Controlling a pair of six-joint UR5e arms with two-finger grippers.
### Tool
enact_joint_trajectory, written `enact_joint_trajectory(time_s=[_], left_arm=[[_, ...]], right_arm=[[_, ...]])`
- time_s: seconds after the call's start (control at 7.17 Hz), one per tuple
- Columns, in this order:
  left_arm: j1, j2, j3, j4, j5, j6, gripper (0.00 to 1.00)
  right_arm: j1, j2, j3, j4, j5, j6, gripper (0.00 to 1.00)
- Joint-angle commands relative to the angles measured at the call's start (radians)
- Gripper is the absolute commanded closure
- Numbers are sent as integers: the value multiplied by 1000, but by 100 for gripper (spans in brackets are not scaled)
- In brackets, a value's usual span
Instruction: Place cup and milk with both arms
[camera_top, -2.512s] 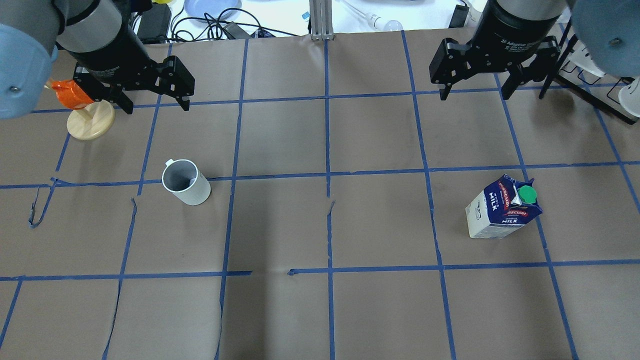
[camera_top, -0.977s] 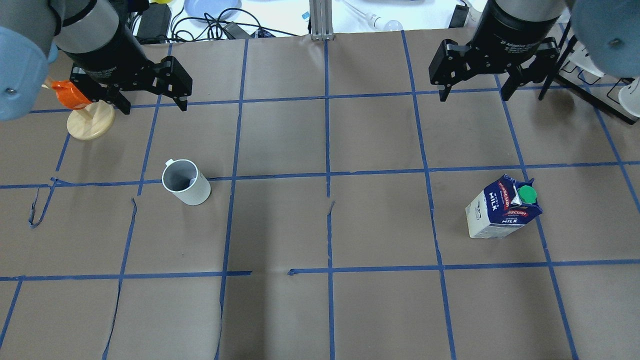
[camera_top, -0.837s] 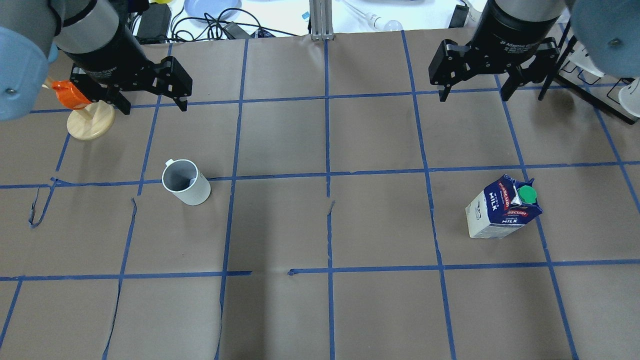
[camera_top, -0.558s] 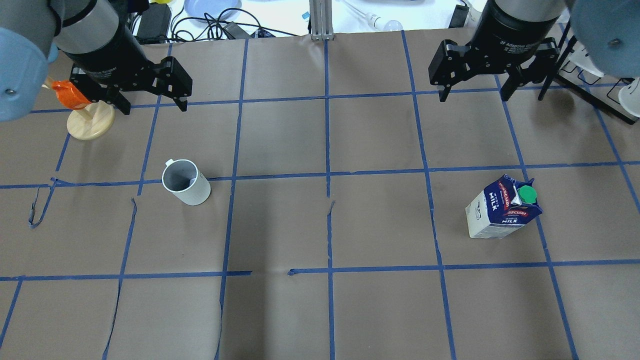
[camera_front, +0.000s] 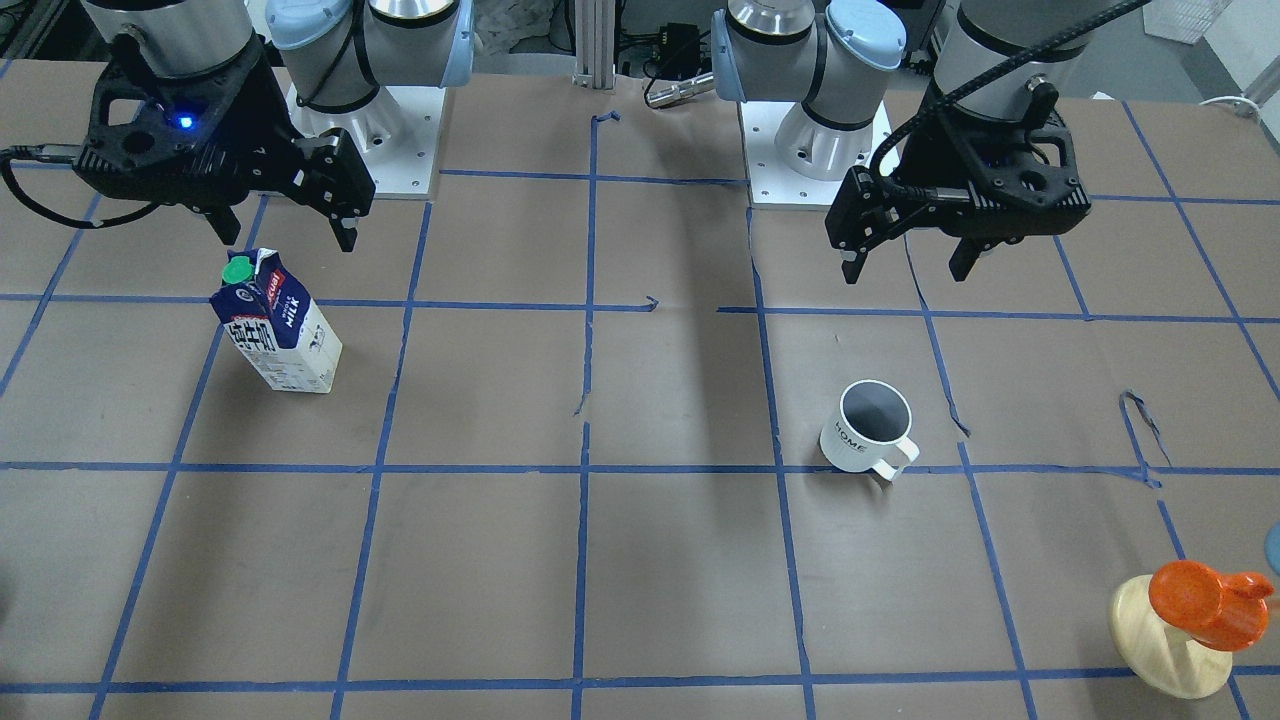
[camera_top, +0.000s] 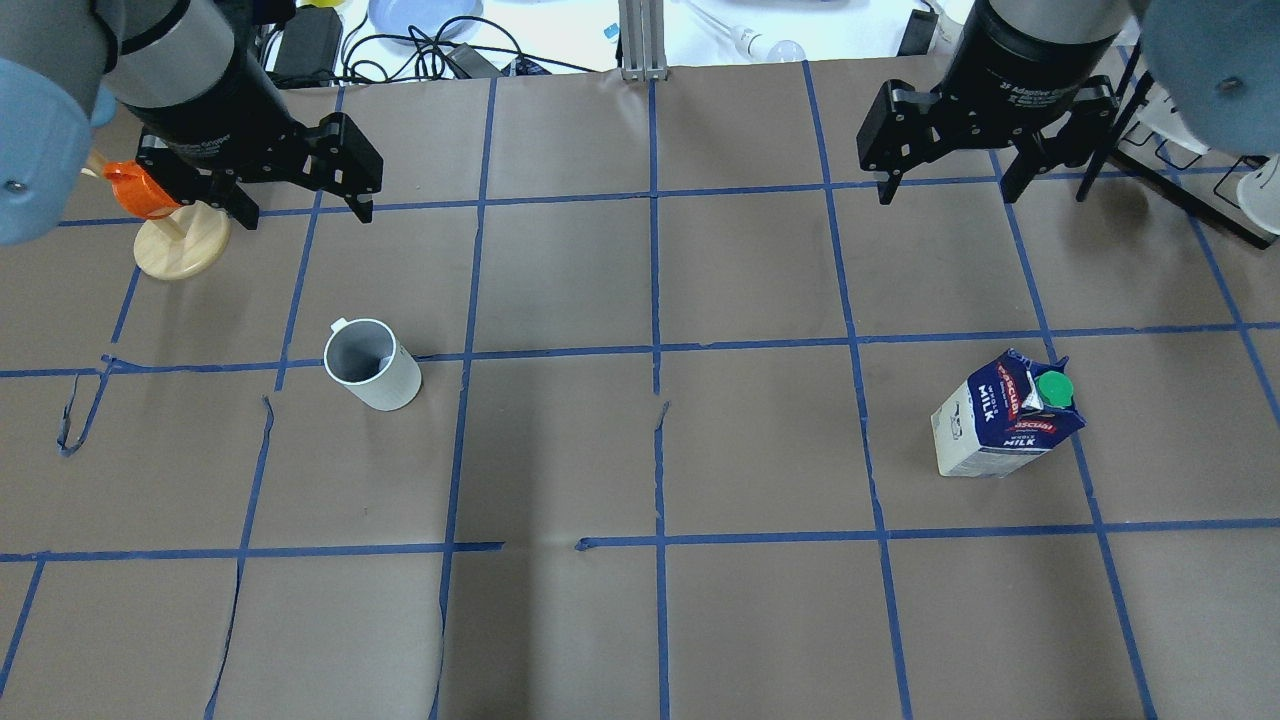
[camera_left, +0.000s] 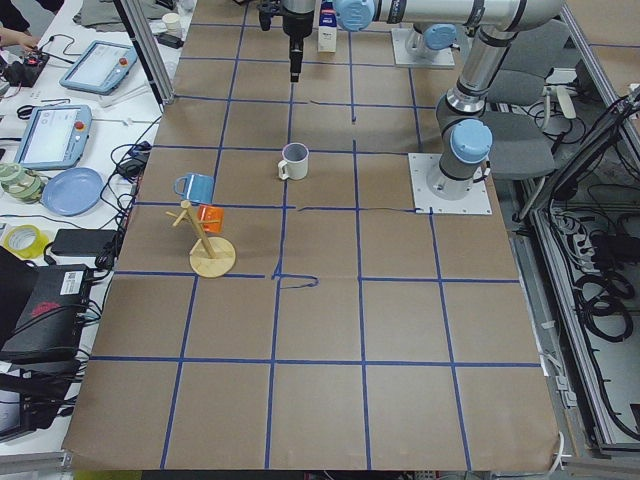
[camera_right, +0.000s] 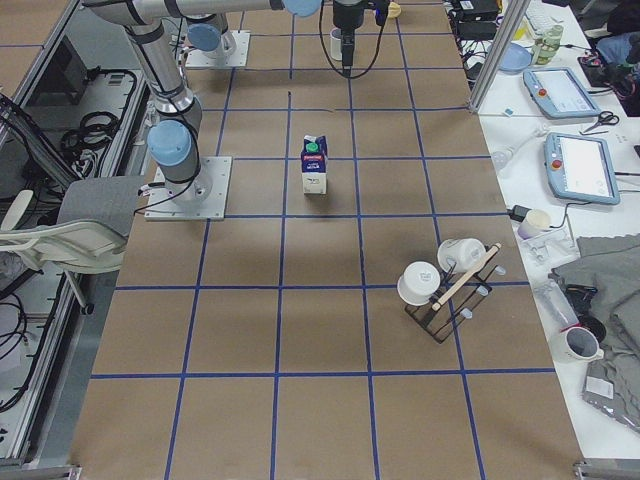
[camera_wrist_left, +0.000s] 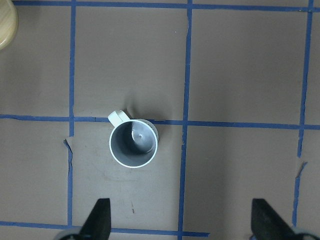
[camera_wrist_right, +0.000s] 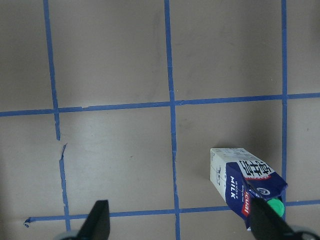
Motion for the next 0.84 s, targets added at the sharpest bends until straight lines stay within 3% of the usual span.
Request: enact_joint_trajectory(time_s=[0.0, 0.42, 0.7], left_arm=[[-1, -2, 0, 0, -5, 0, 0], [3, -8, -2, -11, 0, 2, 0], [58, -28, -23, 2, -11, 37, 0]], right_arm=[[1, 0, 0, 0, 0, 1, 0], [-8, 3, 21, 0, -3, -51, 0], [-87, -1, 44, 0, -31, -181, 0]])
